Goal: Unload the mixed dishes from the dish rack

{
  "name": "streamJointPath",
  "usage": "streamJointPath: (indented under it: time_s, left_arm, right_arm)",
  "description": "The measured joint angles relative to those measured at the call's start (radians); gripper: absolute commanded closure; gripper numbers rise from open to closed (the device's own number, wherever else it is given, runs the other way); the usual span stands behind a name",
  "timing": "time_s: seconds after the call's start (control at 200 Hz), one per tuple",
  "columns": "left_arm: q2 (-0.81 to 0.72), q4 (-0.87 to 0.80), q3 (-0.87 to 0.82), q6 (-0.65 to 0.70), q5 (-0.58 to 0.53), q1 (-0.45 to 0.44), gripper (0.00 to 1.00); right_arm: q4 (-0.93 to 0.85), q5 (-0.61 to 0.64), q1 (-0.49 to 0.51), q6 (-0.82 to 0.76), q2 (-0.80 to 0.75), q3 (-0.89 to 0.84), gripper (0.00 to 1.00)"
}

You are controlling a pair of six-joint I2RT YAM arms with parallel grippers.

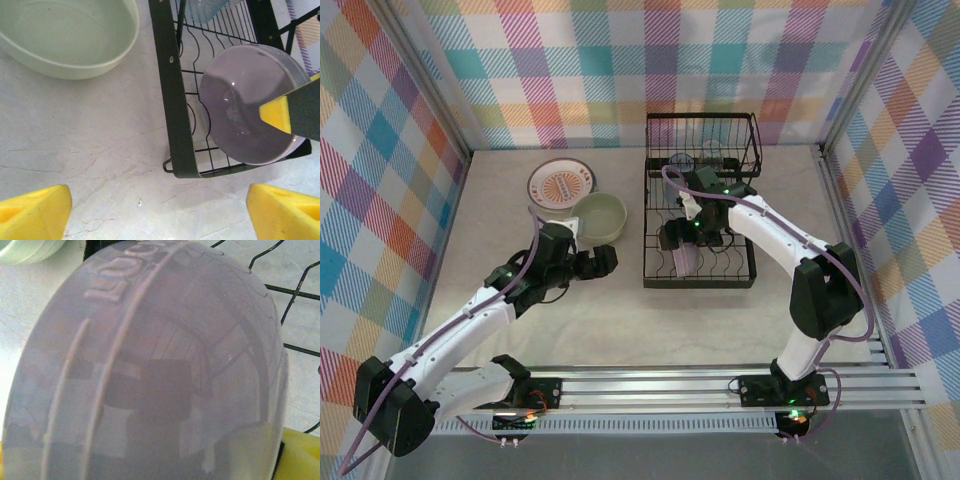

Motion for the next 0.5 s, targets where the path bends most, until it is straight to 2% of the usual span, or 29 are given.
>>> streamJointPath:
  time_s: [0.09,0.5]
  left_arm:
    - [-0.010,0.000,0.000,0.008,0.026,0.001,0.00]
    - [-0.046,0.007,-0.002,0.010,0.133,0.006,0.00]
  right_arm:
    - [-0.005,0.005,0.000,0.007,0.000,0.005,0.19]
    - [-0.006,0.011,0.000,0.019,0.000,0.008,0.46]
